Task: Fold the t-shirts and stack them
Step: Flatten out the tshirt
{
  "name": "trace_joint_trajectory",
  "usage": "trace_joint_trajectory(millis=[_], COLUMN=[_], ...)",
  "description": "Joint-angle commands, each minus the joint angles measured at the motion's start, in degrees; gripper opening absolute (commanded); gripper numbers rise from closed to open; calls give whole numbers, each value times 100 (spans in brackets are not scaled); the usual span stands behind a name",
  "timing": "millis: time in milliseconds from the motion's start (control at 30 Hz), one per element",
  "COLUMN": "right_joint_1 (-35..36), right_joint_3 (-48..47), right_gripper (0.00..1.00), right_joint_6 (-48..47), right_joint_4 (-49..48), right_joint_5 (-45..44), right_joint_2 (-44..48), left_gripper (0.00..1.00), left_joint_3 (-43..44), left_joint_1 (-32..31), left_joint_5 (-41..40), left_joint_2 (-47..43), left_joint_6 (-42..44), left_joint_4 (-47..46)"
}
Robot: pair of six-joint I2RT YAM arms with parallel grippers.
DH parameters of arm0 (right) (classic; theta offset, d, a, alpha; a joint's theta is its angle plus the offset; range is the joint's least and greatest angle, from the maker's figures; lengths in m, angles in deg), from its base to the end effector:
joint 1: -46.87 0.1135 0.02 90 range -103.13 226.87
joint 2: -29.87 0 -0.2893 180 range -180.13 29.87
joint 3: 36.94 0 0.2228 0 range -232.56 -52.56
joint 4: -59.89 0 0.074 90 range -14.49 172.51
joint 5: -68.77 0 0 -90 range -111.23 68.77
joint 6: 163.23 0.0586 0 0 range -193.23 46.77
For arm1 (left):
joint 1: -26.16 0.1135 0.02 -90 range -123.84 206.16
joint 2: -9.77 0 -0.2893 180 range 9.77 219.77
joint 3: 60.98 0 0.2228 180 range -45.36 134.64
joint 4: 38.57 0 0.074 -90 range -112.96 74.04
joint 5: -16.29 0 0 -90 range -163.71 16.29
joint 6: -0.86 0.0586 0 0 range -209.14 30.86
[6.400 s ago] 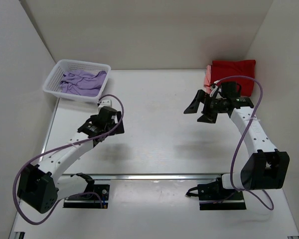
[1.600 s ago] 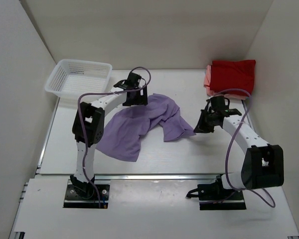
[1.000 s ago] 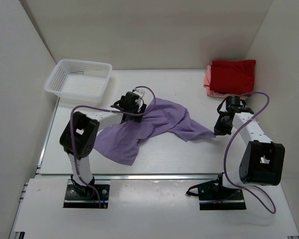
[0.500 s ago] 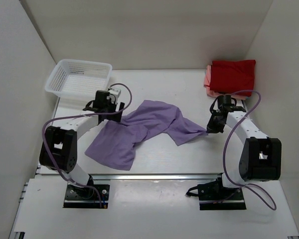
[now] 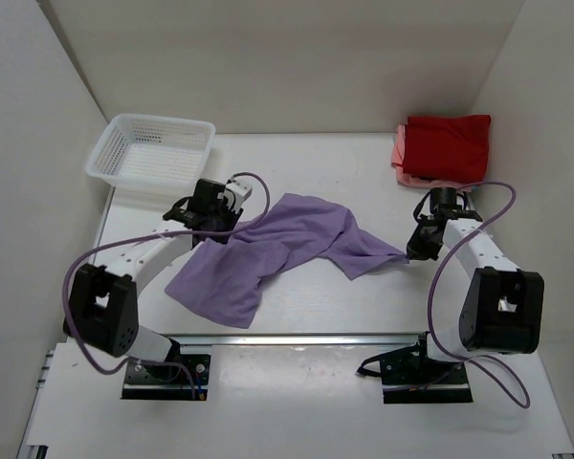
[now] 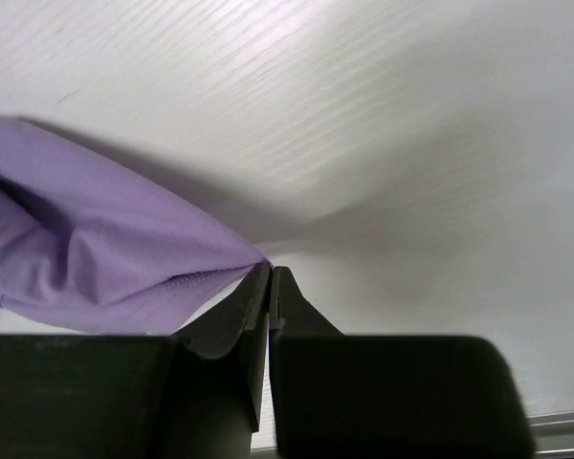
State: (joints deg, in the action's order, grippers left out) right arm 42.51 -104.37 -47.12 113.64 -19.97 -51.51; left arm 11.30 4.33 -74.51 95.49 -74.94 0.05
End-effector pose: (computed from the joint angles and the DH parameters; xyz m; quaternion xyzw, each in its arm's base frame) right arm 0.2426 -0.0172 0.2232 0.2558 0.9471 0.0471 0.1879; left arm 0.2757 -0.1095 0.2456 0.2903 0.9000 -0.0150 0.3248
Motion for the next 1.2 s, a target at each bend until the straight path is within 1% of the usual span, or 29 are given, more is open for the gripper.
trace_joint_trajectory(millis=[0,33,67,133,167,200,233,267,300,367,400,433,500,567,600,633,667,700,767,833,900,933,1000,1067,1100,1133,1167], right_joint_1=[-118,-48,-39,84,171,207,242,269,269,182,103,-98,-407,-653,-697,-689,-567,-531,-374,-259,-171,-136,-118,-48,5,49,93], right_joint_3=[-65,-144,-197,-250,-329,-347,-338,-347,-373,-382,-330,-286,-251,-251,-285,-303,-303,-303,-137,100,250,398,610,742,778,778,760], right_gripper=[0,0,0,0,0,0,0,0,0,0,0,0,0,0,0,0,0,0,0,0,0,0,0,0,0,0,0], right_joint_6=[-71,-62,-71,8,0,43,43,61,35,9,-44,-36,-123,-167,-246,-238,-273,-264,-238,-212,-203,-237,-264,-238,-220,-229,-255], right_joint_4=[-130,-122,-130,-122,-139,-130,-122,-139,-96,-69,-121,-165,-235,-279,-228,-184,-79,-17,133,317,493,546,581,573,573,573,538], right_joint_5=[-231,-257,-249,-214,-214,-170,-178,-178,-178,-205,-170,-213,111,225,208,200,200,208,208,173,173,199,304,349,358,375,419], right_joint_2=[-9,-70,-131,-167,-237,-238,-246,-229,-220,-115,-62,-27,123,202,202,185,184,193,333,535,833,887,1141,1238,1239,1204,1169], left_gripper=[42,51,64,70,73,75,75,74,72,68,67,67,68,65,61,49,43,33,17,9,9,8,8,10,12,16,25], left_joint_3=[-278,-366,-428,-603,-1030,-1217,-1480,-1622,-1632,-1711,-1711,-1642,-1396,-862,-685,-344,43,212,948,1477,2248,2453,3382,3850,3852,3774,3425], left_joint_1=[-189,-295,-366,-454,-428,-471,-454,-463,-498,-559,-664,-709,-701,-692,-692,-692,-683,-631,-551,-420,-384,-393,-367,-305,-200,-104,-42], left_joint_5=[396,422,457,868,1271,1345,1354,1502,1434,1153,856,714,275,89,-103,-279,-289,-437,-553,-693,-1052,-1211,-1396,-1256,-882,-522,-152], left_joint_2=[-966,-1099,-1144,-1311,-1485,-1618,-1628,-1637,-1506,-1217,-954,-821,-233,269,601,953,1113,1445,1860,2299,2641,2879,3221,3382,3304,3103,2935], left_joint_6=[-687,-951,-1119,-1724,-2214,-2594,-2763,-2938,-3062,-3168,-3125,-3090,-3072,-3002,-2845,-2687,-2624,-2545,-2387,-2378,-2291,-2238,-2272,-2517,-2727,-2990,-3097], left_joint_4=[809,1002,1091,1241,963,647,505,242,83,-50,-111,-95,89,256,422,581,661,757,838,811,793,880,1169,1548,1610,1558,1454])
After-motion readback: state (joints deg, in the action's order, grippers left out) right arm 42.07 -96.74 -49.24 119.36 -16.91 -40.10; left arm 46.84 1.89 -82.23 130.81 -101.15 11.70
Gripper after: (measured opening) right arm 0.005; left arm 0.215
